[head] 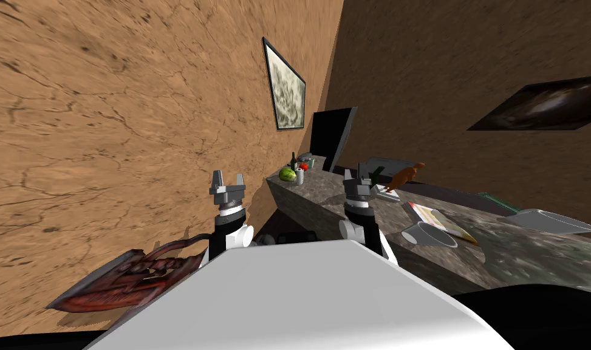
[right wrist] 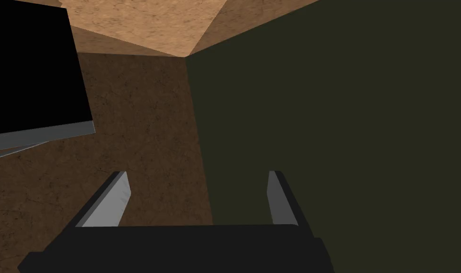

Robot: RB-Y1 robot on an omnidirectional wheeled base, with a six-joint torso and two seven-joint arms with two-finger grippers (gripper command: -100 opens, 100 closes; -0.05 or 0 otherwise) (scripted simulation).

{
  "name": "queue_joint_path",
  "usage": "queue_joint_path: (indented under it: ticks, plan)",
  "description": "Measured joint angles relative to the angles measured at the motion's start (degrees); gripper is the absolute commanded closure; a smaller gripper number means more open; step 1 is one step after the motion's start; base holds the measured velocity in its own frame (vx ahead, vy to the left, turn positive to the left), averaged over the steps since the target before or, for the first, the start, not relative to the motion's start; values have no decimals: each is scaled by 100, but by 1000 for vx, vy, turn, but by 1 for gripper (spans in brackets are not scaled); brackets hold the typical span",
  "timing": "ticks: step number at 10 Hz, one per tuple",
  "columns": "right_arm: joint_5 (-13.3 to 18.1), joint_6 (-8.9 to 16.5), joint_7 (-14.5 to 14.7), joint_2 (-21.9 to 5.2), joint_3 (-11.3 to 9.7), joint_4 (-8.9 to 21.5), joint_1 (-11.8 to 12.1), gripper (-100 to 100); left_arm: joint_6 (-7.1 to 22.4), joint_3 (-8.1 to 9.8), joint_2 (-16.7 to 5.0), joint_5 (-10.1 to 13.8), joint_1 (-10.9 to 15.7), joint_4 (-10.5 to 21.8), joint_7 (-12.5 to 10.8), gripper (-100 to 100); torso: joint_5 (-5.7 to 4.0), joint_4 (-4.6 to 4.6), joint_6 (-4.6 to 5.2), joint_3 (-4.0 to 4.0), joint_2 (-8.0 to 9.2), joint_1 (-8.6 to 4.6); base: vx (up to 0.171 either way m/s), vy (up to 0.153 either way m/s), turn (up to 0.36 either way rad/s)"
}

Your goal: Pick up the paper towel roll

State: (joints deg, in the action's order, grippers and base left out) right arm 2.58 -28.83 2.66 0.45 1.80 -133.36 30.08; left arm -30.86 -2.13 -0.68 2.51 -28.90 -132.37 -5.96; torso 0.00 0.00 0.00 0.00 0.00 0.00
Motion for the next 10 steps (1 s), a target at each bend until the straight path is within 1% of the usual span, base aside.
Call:
queue_joint_path:
  ticks: [2,4,6,8,10]
  plan:
    - [-38,-9,-112,-248,-17,65,-9,-100,0,0,0,0,0,0,0,0,-2,2,-1,5,8,-9,-30,-28,77]
    - [-96,-33,-313,-544,-52,192,-40,-100,0,0,0,0,1,0,0,0,-4,3,-1,8,13,-18,-43,-43,112]
    - [-176,-44,-603,-848,-94,307,-65,-100,0,0,0,0,1,0,0,0,-4,4,-1,11,19,-19,-63,-43,135]
    - [-280,-100,-931,-1159,-121,522,-131,-100,0,0,0,0,1,0,0,0,-5,6,-1,15,25,-22,-58,-41,101]
    - [-332,-120,-1189,-1323,-159,603,-155,-100,0,0,0,0,1,0,0,0,-3,4,-1,9,15,-13,-44,-26,129]
